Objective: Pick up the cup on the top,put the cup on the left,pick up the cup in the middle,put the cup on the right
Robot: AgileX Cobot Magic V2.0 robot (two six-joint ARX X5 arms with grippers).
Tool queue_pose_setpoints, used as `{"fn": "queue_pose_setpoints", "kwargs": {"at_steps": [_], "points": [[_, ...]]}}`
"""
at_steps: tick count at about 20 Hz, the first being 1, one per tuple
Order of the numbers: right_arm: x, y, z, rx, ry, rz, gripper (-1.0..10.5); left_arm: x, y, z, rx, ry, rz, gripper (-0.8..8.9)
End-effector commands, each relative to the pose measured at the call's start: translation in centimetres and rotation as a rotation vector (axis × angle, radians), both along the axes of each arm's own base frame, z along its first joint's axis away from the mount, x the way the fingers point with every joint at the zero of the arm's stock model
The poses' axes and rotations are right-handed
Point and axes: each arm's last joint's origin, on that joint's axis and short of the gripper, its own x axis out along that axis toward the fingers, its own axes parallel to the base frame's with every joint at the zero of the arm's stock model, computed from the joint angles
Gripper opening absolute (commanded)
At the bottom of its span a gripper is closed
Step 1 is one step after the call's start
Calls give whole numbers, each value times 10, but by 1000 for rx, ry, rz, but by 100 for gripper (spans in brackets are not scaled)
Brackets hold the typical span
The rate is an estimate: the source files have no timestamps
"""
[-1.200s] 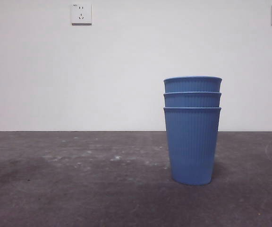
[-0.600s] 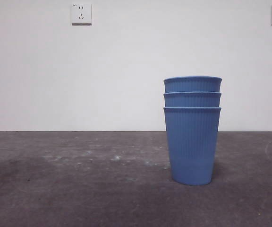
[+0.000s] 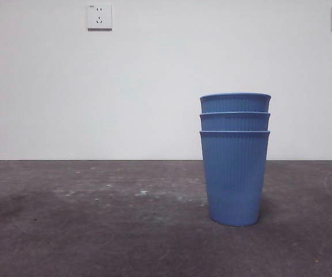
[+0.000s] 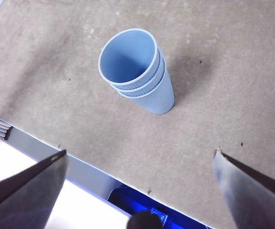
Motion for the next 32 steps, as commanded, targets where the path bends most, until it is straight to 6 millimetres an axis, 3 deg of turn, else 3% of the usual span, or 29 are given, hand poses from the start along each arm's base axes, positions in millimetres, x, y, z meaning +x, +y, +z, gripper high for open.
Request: {"fn": "queue_pose_setpoints", "kwargs": {"at_steps": [1, 6, 12, 16, 21, 26, 32], "points": [[3, 0, 0, 1, 7, -2, 504, 8, -5, 17, 31, -26, 3, 626], [5, 0, -1, 0, 18, -5, 504, 42, -38, 49, 110, -23, -63, 624], [5, 0, -1, -1, 17, -7, 504, 91, -116, 50, 251, 0, -158, 624], [5, 0, -1, -1, 20, -16, 504, 120, -168, 37, 342, 14, -182, 624], [6, -1, -1, -37, 11, -47, 504, 153, -214, 12, 401, 65, -220, 623], [7, -1, 0, -36, 4, -46, 504, 168, -239, -25, 466, 129, -247, 614], [7, -1, 0, -35, -5, -47, 504, 168, -260, -50, 530, 146, -264, 587]]}}
